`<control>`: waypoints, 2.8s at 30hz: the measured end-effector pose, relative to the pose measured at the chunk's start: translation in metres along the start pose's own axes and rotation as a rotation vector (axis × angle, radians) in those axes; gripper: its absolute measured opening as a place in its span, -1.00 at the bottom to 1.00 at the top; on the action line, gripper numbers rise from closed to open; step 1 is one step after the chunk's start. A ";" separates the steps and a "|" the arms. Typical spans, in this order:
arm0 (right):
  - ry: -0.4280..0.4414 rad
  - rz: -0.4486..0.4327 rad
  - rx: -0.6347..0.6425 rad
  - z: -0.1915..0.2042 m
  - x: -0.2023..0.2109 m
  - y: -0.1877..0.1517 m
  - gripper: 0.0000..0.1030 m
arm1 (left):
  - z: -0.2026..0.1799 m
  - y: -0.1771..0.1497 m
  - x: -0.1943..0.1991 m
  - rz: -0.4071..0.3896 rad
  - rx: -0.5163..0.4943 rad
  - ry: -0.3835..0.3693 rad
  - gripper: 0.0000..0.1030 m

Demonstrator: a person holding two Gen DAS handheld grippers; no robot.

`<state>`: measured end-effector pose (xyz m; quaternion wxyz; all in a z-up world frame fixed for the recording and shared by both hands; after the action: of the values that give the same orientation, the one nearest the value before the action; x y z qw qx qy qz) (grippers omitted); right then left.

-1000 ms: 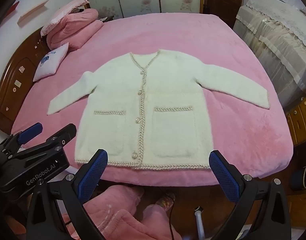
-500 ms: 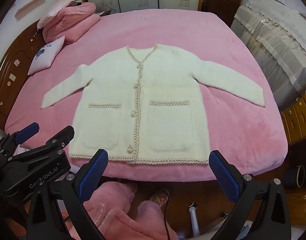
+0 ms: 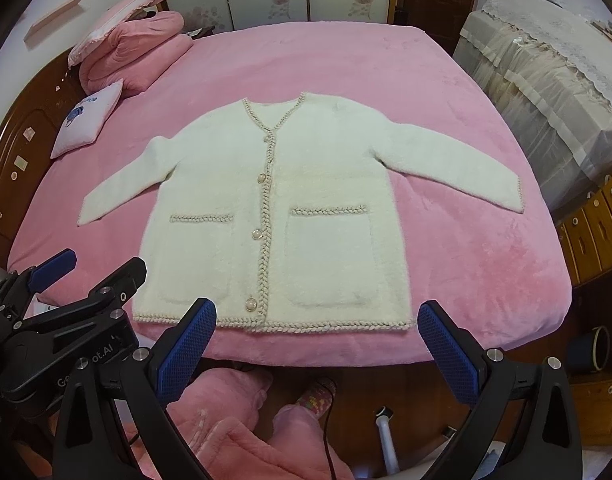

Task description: Fold large clothes

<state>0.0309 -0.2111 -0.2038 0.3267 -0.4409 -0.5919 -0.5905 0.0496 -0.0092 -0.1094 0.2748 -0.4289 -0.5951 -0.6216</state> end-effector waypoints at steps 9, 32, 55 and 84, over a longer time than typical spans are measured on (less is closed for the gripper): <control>-0.023 -0.002 -0.005 -0.005 0.000 -0.002 0.99 | -0.003 -0.001 0.000 0.006 -0.005 -0.012 0.65; -0.031 0.004 -0.009 -0.001 0.000 -0.008 0.99 | -0.002 0.000 -0.003 0.019 -0.007 -0.018 0.65; -0.037 0.008 -0.016 -0.001 -0.004 -0.011 0.99 | -0.003 -0.004 -0.006 0.020 -0.008 -0.034 0.65; 0.018 -0.033 0.016 0.010 0.008 -0.010 0.99 | 0.012 -0.016 0.013 0.029 0.053 -0.012 0.65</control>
<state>0.0196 -0.1992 -0.2015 0.3258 -0.4230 -0.6006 -0.5952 0.0323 0.0065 -0.1070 0.2916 -0.4335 -0.6068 -0.5991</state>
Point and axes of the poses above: each gripper's, at about its wrist camera, not at the fingertips, and x roughly against the way its jaws point, z to its left, y to its top, the point moved 10 cm from there along -x, roughly the way its jaws point, and after that the axes turned 9 degrees about -y, right-handed, at the moved point
